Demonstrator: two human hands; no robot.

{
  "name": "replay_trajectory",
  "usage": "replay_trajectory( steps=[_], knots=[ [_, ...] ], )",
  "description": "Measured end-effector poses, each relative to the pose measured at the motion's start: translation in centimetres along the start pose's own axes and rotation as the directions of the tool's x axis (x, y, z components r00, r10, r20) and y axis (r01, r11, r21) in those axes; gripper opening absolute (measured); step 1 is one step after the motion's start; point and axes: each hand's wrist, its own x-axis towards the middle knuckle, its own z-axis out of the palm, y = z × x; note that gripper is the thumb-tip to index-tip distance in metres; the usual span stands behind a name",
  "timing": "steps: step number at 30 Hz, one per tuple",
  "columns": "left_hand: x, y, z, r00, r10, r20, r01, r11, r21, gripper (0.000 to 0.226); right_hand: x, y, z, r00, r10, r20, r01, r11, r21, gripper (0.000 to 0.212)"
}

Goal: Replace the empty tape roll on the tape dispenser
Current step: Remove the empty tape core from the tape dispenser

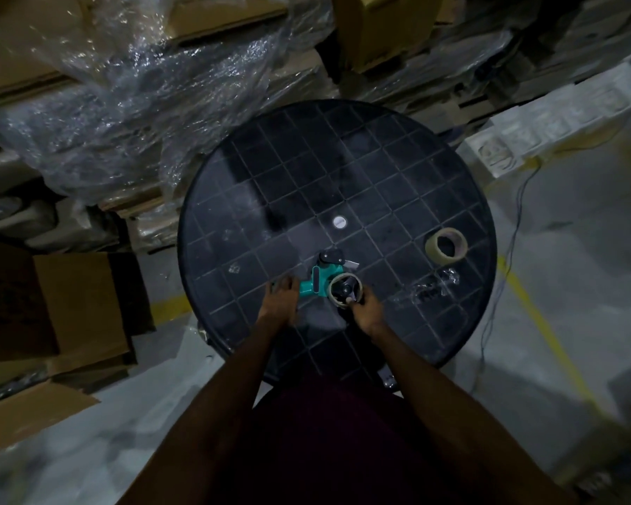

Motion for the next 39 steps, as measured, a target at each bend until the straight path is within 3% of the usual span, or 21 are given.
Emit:
replay_trajectory(
  steps=[3, 6, 10, 18, 21, 25, 33, 39],
  knots=[
    [-0.5, 0.9, -0.6, 0.997, -0.014, -0.082, 0.008, 0.997, -0.072, 0.063, -0.9, -1.4, -0.7, 1.000, -0.004, 0.028, 0.003, 1.000, 0.022, 0.040],
    [-0.9, 2.8, -1.9, 0.989, -0.071, -0.132, 0.032, 0.960, -0.279, 0.050, -1.0, -2.0, -1.2, 0.999, 0.011, 0.032, -0.012, 0.999, 0.032, 0.035],
    [0.5, 5.3, -1.6, 0.983, -0.180, -0.026, 0.139, 0.836, -0.530, 0.024, -0.5, -2.6, -1.9, 0.999, 0.053, -0.006, -0.053, 0.998, 0.026, 0.026],
    [2.1, 10.3, -1.8, 0.955, -0.165, 0.247, 0.270, 0.828, -0.492, 0.038, 0.5, -3.8, -2.9, 0.999, 0.022, 0.050, -0.021, 1.000, -0.016, 0.038],
    [3.1, 10.9, -1.5, 0.929, -0.246, 0.277, 0.365, 0.728, -0.581, 0.041, 0.9, -3.9, -3.2, 0.997, 0.006, 0.079, -0.002, 0.999, -0.044, 0.037],
    [4.3, 11.5, -0.1, 0.893, -0.367, 0.259, 0.440, 0.601, -0.667, 0.050, 1.7, -3.4, -3.5, 0.994, 0.012, 0.107, -0.012, 1.000, -0.006, 0.034],
    [6.1, 12.3, 0.0, 0.797, -0.566, 0.209, 0.541, 0.516, -0.664, 0.045, 4.0, -2.8, -2.4, 0.984, 0.156, 0.088, -0.159, 0.987, 0.027, 0.033],
    [7.0, 12.1, -0.1, 0.742, -0.631, 0.227, 0.590, 0.453, -0.668, 0.053, 4.8, -2.9, -1.5, 0.964, 0.264, 0.026, -0.265, 0.960, 0.090, 0.042]
  ],
)
